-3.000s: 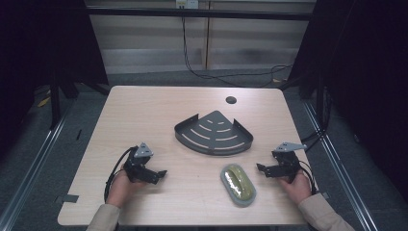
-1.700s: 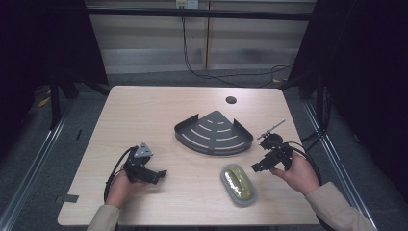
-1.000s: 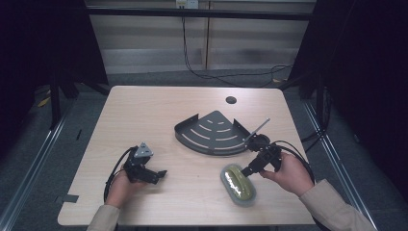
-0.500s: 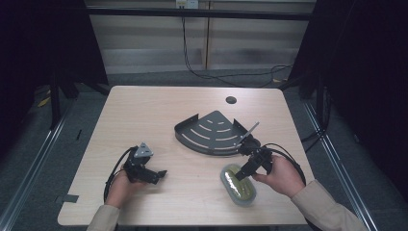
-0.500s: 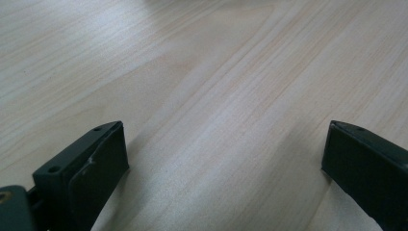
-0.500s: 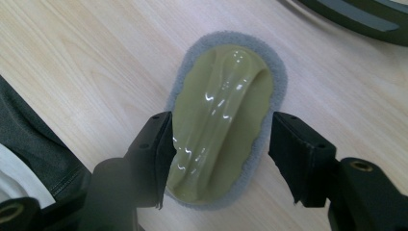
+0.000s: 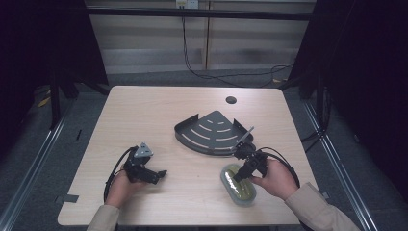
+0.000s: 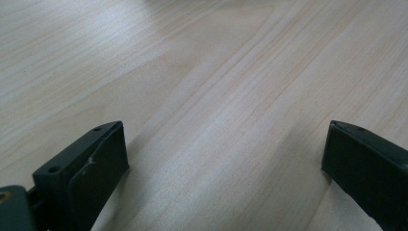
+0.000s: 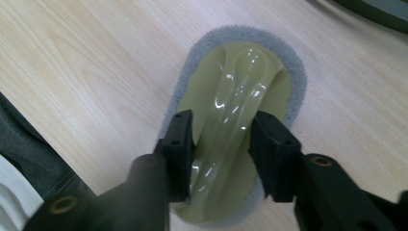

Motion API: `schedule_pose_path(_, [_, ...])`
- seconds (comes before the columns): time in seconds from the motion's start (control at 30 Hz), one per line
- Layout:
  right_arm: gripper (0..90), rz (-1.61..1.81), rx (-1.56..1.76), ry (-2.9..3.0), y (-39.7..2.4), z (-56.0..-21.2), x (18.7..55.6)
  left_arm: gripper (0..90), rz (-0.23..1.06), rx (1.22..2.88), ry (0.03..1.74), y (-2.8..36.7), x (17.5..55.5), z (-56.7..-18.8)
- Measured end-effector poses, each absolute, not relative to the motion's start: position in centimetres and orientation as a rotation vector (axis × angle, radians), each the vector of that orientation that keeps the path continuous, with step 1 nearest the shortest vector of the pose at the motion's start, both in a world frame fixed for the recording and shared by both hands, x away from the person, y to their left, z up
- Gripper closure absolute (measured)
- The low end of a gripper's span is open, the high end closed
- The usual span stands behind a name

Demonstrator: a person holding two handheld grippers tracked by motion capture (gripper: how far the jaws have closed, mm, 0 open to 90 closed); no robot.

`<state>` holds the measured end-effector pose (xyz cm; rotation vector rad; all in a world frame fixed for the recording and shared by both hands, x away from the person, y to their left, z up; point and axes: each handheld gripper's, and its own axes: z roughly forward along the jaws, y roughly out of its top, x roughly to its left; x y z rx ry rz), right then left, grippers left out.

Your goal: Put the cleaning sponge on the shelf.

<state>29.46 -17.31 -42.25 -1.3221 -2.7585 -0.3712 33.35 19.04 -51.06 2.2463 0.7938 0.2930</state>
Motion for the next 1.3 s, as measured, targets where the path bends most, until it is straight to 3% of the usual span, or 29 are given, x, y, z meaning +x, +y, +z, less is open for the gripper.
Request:
schedule_pose_path(0.03, [69.7, -0.367, -1.326, -2.774, -17.3, -42.1, 29.4, 1.5, 0.293, 2.247, 0.794, 19.0, 33.3, -51.1])
schedule_pose_path(0.1, [71.5, -0.38, -1.318, -2.784, -17.3, -42.0, 29.4, 1.5, 0.293, 2.246, 0.795, 19.0, 33.3, -51.1])
schedule_pose_path(1.3, [71.7, -0.417, -1.367, -2.823, -18.6, -35.9, 34.1, 1.5, 0.294, 2.24, 0.796, 19.0, 33.3, -51.1])
